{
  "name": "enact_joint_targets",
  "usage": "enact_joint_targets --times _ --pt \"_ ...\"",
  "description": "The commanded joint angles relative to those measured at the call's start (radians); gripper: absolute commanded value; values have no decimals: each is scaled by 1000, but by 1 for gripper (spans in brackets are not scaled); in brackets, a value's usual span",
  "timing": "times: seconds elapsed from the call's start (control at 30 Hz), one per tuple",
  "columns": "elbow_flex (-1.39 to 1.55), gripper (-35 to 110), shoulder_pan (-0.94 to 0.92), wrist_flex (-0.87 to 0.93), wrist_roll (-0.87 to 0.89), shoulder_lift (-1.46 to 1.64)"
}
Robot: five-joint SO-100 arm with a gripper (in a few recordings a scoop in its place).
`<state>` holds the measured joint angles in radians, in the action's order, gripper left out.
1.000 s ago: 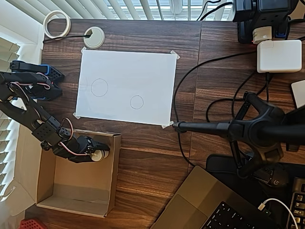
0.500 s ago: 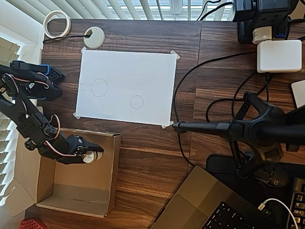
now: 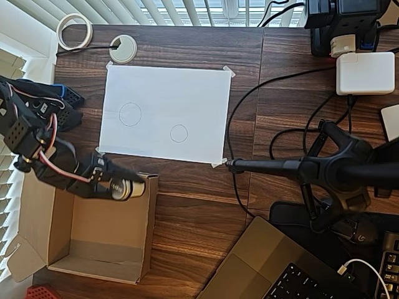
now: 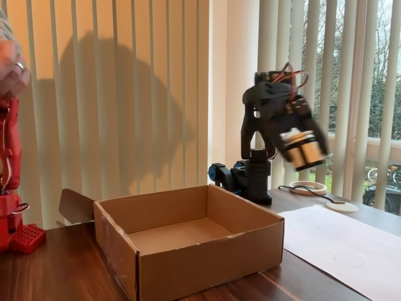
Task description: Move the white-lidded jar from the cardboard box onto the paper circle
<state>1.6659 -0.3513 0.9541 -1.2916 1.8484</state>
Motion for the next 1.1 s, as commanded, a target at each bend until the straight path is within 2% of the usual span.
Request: enact_joint_targets --times 0.0,0.2,0.5,0.8,1.07 --pt "55 8 141 -29 35 115" --pt "138 8 250 -58 -20 14" --pt "138 8 256 -112 -147 -193" --pt "353 7 198 -483 -330 -196" --pt "446 7 147 -540 -428 -155"
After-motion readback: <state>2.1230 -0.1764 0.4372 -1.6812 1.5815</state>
